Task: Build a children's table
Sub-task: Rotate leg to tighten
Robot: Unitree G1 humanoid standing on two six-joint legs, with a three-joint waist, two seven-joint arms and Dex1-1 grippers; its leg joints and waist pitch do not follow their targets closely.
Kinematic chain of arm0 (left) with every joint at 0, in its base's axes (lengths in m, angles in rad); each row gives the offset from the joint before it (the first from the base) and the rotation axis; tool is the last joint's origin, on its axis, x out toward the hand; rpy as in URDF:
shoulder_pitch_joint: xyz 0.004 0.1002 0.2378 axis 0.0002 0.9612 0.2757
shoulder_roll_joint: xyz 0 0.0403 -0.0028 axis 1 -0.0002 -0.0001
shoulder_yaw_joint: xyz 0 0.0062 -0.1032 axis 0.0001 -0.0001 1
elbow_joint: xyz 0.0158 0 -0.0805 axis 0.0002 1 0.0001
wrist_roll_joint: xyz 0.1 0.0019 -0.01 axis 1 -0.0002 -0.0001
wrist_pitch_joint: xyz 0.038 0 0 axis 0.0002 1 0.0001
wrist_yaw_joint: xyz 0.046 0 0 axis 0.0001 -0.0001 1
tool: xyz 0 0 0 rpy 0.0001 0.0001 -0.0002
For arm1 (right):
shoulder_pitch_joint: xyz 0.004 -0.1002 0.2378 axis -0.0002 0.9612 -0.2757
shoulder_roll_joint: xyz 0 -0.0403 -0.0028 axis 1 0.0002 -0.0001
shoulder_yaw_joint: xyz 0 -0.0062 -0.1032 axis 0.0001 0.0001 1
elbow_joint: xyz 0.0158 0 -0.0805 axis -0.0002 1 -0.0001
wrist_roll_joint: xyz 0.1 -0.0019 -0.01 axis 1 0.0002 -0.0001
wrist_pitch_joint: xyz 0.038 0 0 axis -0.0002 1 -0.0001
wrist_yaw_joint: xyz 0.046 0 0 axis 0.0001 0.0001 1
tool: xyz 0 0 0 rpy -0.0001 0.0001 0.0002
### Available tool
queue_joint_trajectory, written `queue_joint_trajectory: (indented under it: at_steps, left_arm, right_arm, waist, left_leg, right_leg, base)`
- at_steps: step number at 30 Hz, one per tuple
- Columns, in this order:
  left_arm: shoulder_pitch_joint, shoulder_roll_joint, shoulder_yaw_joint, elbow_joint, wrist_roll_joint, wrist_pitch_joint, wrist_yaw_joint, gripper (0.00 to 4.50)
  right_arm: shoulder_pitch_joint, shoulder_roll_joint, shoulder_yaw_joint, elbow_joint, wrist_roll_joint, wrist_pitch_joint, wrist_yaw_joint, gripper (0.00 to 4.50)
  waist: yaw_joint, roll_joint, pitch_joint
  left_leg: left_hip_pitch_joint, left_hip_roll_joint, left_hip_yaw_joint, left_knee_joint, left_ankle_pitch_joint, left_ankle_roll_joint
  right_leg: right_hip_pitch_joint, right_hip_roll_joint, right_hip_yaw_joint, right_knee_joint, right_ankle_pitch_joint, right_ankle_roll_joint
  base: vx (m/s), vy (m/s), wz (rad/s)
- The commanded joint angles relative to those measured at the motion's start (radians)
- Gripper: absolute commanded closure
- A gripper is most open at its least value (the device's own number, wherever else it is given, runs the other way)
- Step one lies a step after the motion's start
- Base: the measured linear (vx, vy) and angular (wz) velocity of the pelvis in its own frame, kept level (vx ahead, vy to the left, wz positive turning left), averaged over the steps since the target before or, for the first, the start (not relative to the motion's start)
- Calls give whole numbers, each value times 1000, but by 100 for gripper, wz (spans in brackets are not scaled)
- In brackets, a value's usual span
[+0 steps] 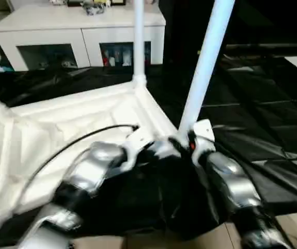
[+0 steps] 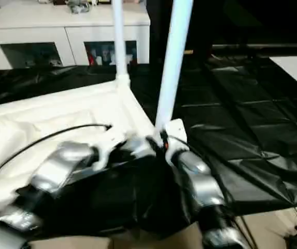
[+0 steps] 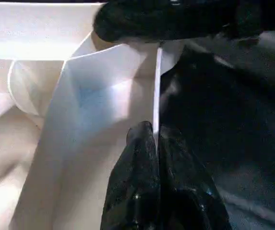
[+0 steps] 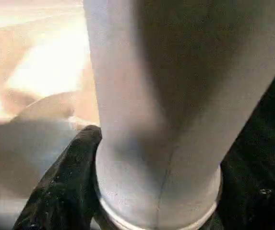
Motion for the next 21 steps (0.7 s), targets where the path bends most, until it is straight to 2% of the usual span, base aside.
queue_joint_trajectory:
  at_steps: [1, 2, 3, 6, 9, 10, 16, 17, 18, 21]
  left_arm:
    - [5, -57, 14, 108, 11, 4, 146, 450]
    - [-4, -82, 6, 129, 23, -11, 172, 450]
    - [-6, -91, 0, 130, 27, -17, 175, 450]
    - [-6, -97, -7, 125, 25, -18, 164, 450]
    - [-5, -85, -11, 121, 27, -29, 140, 450]
    - [-4, -81, -10, 123, 29, -35, 133, 450]
    - [5, -59, -15, 117, 28, -62, 81, 450]
    - [11, -49, -17, 105, 29, -66, 62, 450]
    - [12, -47, -17, 104, 29, -67, 60, 450]
    - [32, -20, -32, 73, 18, -113, -8, 450]
  right_arm:
    - [-9, 82, 8, 73, 24, 39, -73, 181]
    - [-30, 108, 0, 105, 26, 37, -101, 181]
    - [-40, 111, 10, 118, 16, 28, -101, 181]
    - [-51, 115, 15, 129, 12, 13, -91, 181]
    - [-51, 114, 12, 118, 12, 1, -73, 181]
    - [-51, 113, 14, 117, 5, -13, -70, 125]
    - [-45, 108, 10, 97, 9, -51, -56, 83]
    - [-38, 94, 13, 78, -1, -67, -47, 62]
    - [-37, 91, 14, 76, -3, -70, -44, 62]
    - [-28, 49, 22, 53, -23, -99, -22, 42]
  waist:
    - [2, -10, -37]
    - [0, -10, -36]
    - [1, -12, -36]
    - [2, -14, -37]
    - [2, -12, -37]
    - [2, -13, -37]
    - [0, -12, -35]
    - [1, -10, -35]
    - [2, -12, -37]
    - [3, -11, -39]
  left_leg:
    - [4, 28, -10, -81, -263, -7]
    - [8, 27, -8, -82, -278, -4]
    - [9, 28, -11, -84, -288, -3]
    - [-1, 30, -13, -90, -267, 9]
    - [-2, 30, -14, -91, -266, 15]
    - [-1, 30, -13, -91, -273, 14]
    - [-1, 30, -14, -95, -293, 15]
    - [-3, 30, -14, -96, -288, 15]
    - [-4, 30, -13, -95, -278, 17]
    - [-7, 32, -14, -95, -251, 22]
  right_leg:
    - [25, -56, 39, -98, -259, -188]
    - [18, -55, 40, -101, -280, -183]
    - [21, -56, 38, -105, -299, -177]
    - [28, -58, 35, -105, -285, -156]
    - [27, -59, 36, -105, -279, -152]
    - [26, -59, 36, -106, -285, -151]
    - [21, -61, 38, -114, -340, -134]
    - [22, -61, 38, -114, -337, -134]
    - [24, -60, 38, -114, -323, -132]
    - [26, -61, 37, -110, -288, -142]
  base:
    - [0, 0, 0]
    - [0, 0, 0]
    - [0, 0, 0]
    - [0, 0, 0]
    - [0, 0, 0]
    - [0, 0, 0]
    - [0, 0, 0]
    - [0, 0, 0]
    - [0, 0, 0]
    - [0, 0, 0]
